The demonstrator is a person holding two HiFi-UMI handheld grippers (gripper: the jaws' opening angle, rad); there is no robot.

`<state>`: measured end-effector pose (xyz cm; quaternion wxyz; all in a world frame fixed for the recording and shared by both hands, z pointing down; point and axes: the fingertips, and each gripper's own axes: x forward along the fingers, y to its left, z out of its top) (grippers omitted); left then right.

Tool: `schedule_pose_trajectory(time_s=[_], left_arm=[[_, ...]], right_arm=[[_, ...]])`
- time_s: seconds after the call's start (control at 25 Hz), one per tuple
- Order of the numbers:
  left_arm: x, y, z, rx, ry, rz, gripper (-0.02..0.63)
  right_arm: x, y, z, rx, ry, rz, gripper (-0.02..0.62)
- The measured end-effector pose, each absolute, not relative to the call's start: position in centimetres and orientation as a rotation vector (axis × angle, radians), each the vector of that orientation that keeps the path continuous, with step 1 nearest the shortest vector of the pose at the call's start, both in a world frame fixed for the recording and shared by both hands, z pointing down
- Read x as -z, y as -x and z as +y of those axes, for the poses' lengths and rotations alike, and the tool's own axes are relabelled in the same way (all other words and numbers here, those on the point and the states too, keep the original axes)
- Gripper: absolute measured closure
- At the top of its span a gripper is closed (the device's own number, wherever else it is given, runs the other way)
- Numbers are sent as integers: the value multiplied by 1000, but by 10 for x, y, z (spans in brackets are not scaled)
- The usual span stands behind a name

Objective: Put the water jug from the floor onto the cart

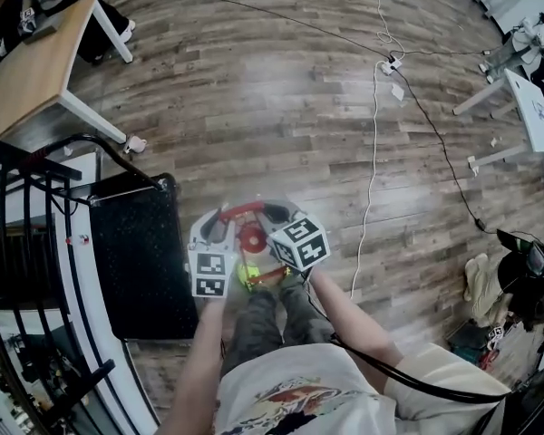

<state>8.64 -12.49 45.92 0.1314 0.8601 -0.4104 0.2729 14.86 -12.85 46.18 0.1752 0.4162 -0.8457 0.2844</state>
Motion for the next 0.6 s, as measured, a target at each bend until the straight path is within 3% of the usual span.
schedule_pose_trajectory(time_s=[0.6], left_arm=[[-411,-36,-97,-758,-2535,-1194,500]], right_arm=[[-413,-98,-101,-743,-1152,-2434,574]])
